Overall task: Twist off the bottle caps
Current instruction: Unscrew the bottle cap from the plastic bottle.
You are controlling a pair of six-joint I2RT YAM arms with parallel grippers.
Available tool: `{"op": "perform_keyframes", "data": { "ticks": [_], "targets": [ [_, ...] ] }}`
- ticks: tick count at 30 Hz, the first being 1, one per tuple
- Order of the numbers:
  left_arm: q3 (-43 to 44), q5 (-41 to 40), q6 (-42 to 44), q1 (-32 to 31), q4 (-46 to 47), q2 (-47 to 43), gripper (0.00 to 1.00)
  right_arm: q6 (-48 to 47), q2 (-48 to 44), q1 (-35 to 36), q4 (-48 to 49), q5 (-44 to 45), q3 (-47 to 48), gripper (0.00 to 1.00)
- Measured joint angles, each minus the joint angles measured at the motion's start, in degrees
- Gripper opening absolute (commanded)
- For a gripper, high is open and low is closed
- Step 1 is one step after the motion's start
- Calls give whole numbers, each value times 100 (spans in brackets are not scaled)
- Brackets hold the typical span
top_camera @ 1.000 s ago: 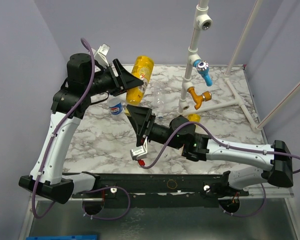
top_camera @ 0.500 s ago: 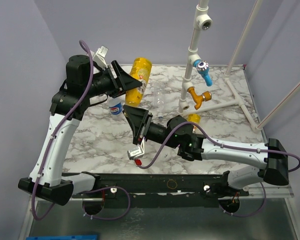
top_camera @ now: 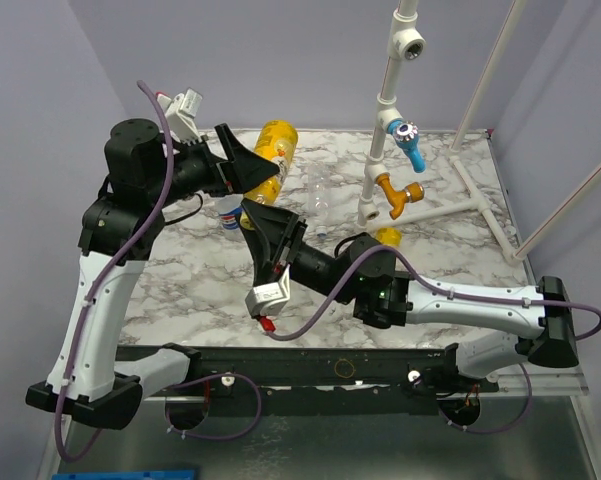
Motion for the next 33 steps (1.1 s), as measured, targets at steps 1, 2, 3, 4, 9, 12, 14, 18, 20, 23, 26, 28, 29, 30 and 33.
{"op": "perform_keyframes", "data": {
  "ticks": [1,2,3,4,9,12,14,18,20,23,26,28,29,30,33],
  "targets": [
    [57,-35,227,0,17,-48,99,192,24,68,-44,144,125,1],
    [111,-52,417,0,26,-74,99,396,33,142,-109,254,247,1],
    [203,-83,728,0,46,-118,99,625,31,197,-179,343,352,1],
    [289,-109,1010,0,81,-155,99,839,17,227,-219,435,452,1],
    [634,-184,2334,4,426,-494,99,1840,-203,238,-586,782,813,1],
    [846,-157,2776,4,706,-695,99,2299,-407,227,-732,920,868,1],
    [850,-140,2949,4,1078,-855,99,2621,-492,227,-844,1029,938,0],
    [179,87,3169,4,2087,-1443,99,3434,-525,227,-1270,1388,1327,1],
    [-155,470,3403,4,2393,-1727,99,3884,-520,227,-1545,1547,1650,1],
    [-540,1255,3860,4,2549,-1985,99,4645,-511,225,-1980,1707,2280,1],
    [-1045,1834,4249,4,2542,-2199,99,5379,-498,227,-2339,1753,2892,1],
    [-1364,2061,4478,4,2481,-2247,99,5829,-457,227,-2590,1753,3239,1],
    [-1471,2124,4592,7,2441,-2212,99,6039,-415,225,-2745,1755,3418,0],
    [-1515,2155,4664,9,2411,-2175,99,6227,-350,225,-2907,1755,3595,0],
    [-1515,2166,4819,9,2437,-1921,99,6745,-111,227,-3338,1749,3987,1]
  ]
}}
